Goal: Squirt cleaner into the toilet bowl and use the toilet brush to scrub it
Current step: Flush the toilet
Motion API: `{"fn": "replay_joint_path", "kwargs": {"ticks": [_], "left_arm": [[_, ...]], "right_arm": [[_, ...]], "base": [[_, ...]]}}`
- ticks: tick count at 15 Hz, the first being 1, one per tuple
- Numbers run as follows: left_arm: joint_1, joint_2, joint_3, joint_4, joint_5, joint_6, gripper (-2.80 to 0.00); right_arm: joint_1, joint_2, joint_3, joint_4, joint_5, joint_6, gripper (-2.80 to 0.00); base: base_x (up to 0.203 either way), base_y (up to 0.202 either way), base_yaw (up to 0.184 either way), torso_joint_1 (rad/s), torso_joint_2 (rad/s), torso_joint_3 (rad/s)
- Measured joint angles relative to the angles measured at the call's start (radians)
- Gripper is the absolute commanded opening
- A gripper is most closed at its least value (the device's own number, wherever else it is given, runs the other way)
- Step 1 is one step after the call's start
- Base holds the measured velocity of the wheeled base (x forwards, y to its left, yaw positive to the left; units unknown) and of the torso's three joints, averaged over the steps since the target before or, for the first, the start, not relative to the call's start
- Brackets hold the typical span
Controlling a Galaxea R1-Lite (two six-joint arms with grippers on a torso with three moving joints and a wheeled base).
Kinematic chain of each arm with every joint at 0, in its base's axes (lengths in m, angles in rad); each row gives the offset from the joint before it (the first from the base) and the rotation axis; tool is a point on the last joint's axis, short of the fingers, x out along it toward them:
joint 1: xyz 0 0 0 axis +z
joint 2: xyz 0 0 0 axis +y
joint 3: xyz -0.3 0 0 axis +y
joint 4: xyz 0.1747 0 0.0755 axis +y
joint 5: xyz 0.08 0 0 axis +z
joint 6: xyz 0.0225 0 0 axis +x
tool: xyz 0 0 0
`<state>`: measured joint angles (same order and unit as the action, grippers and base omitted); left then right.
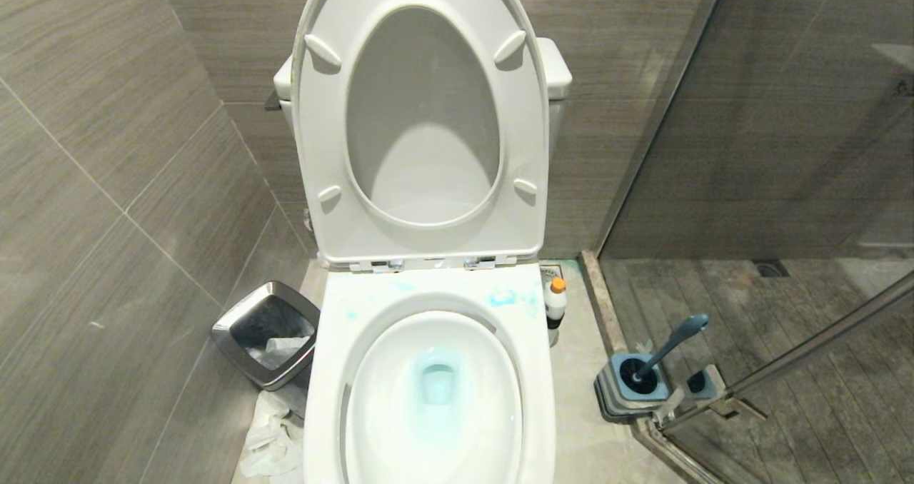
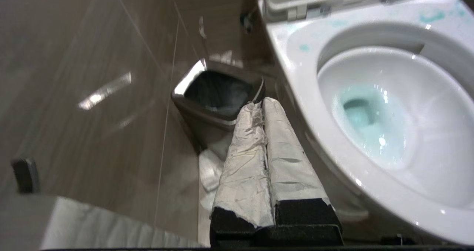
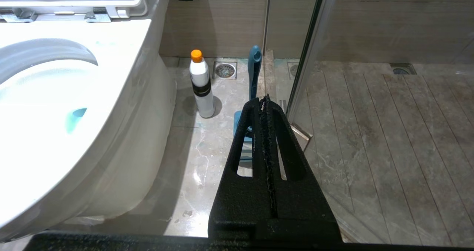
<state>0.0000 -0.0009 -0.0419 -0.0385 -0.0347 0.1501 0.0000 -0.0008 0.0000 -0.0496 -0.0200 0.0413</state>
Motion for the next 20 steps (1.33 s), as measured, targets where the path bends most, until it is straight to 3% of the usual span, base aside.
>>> {"fn": "replay_joint_path", "kwargs": {"ticks": [4, 9, 14, 20], "left_arm": [[0.0, 0.0, -0.121, 0.03, -0.086, 0.015, -2.8], [0.004, 0.074, -0.373, 0.176, -0.126, 0.017, -2.8], [-0.009, 0.447, -0.779, 0.193, -0.13, 0.001, -2.8], [-0.139, 0.857, -1.194, 0.202, -0.105, 0.004, -2.8]], "right_arm": [[0.0, 0.0, 0.0, 0.0, 0.0, 0.0, -2.8], [0.0, 0.0, 0.0, 0.0, 0.0, 0.0, -2.8], [0.0, 0.0, 0.0, 0.0, 0.0, 0.0, -2.8], [0.0, 0.0, 0.0, 0.0, 0.0, 0.0, -2.8]], "base": [[0.0, 0.0, 0.0, 0.0, 0.0, 0.0], [0.0, 0.0, 0.0, 0.0, 0.0, 0.0], [0.0, 0.0, 0.0, 0.0, 0.0, 0.0], [0.0, 0.0, 0.0, 0.0, 0.0, 0.0]]}}
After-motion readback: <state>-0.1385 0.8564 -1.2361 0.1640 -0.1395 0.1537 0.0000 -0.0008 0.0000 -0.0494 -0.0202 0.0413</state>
